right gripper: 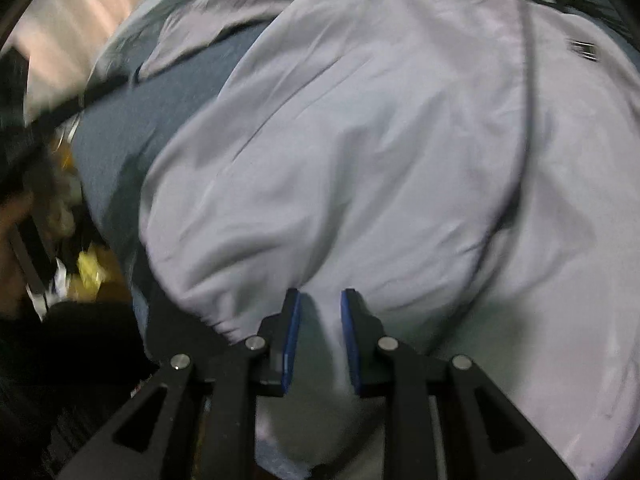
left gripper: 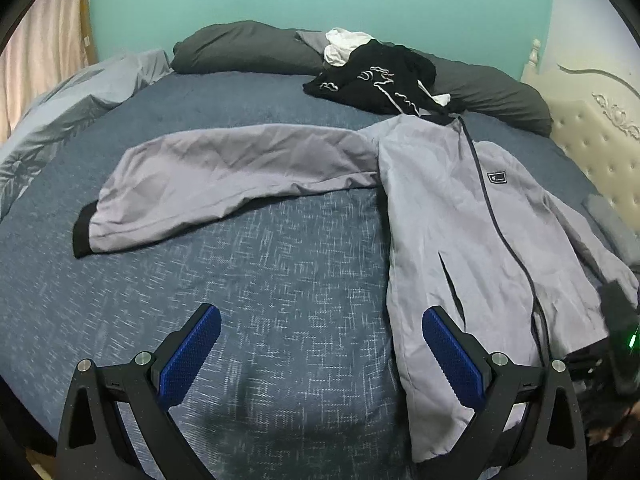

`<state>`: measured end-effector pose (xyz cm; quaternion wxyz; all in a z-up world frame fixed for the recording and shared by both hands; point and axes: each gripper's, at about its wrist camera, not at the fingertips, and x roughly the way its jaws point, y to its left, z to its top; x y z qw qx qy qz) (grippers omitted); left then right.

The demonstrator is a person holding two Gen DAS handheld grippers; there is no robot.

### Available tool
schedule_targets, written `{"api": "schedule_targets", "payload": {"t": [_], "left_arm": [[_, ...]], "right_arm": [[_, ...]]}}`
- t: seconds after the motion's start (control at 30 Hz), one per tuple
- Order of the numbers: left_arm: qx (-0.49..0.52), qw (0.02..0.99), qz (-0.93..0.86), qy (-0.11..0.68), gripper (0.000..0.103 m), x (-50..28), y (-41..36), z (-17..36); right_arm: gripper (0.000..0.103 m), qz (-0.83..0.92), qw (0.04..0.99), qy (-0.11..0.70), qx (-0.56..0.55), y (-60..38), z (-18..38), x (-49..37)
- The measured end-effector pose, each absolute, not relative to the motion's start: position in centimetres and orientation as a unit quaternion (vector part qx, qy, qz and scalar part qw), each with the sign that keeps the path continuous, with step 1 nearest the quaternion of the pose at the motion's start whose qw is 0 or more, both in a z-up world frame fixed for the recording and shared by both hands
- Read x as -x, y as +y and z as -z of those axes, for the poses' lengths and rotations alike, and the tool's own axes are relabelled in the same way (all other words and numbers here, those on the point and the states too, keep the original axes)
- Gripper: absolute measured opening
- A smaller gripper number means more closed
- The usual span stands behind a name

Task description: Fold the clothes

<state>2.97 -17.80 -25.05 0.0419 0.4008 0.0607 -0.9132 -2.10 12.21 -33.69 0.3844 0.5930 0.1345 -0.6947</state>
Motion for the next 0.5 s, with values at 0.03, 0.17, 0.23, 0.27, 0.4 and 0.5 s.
{"api": "schedule_targets", "payload": {"t": [0.03, 0.17, 0.23, 0.27, 0.4, 0.5], "left_arm": [[-0.402, 0.042, 0.913, 0.056, 0.103, -3.0, -17.7, 24.8], [-0.399, 0.040, 0.915, 0.046, 0.103, -2.6, -17.4, 23.4], [-0.400, 0.035, 0.915, 0.042, 0.103, -1.9, -16.8, 23.0], [-0.401, 0.032, 0.915, 0.040, 0.103, -1.5, -16.4, 22.8], [-0.403, 0.018, 0.914, 0.033, 0.103, 0.2, -14.9, 22.6], [-0.403, 0.016, 0.914, 0.038, 0.103, 1.8, -14.2, 22.8]], "right_arm": [[0.021, 0.693, 0.388, 0.147, -0.590, 11.9, 33.7, 1.6], [0.021, 0.691, 0.393, 0.135, -0.591, 12.5, 33.1, 1.9], [0.021, 0.699, 0.389, 0.119, -0.588, 13.2, 32.6, 2.6], [0.021, 0.701, 0.387, 0.115, -0.588, 13.5, 32.6, 2.9], [0.021, 0.700, 0.390, 0.110, -0.588, 14.5, 32.6, 3.8], [0.021, 0.710, 0.396, 0.081, -0.576, 15.9, 31.4, 5.2]]}}
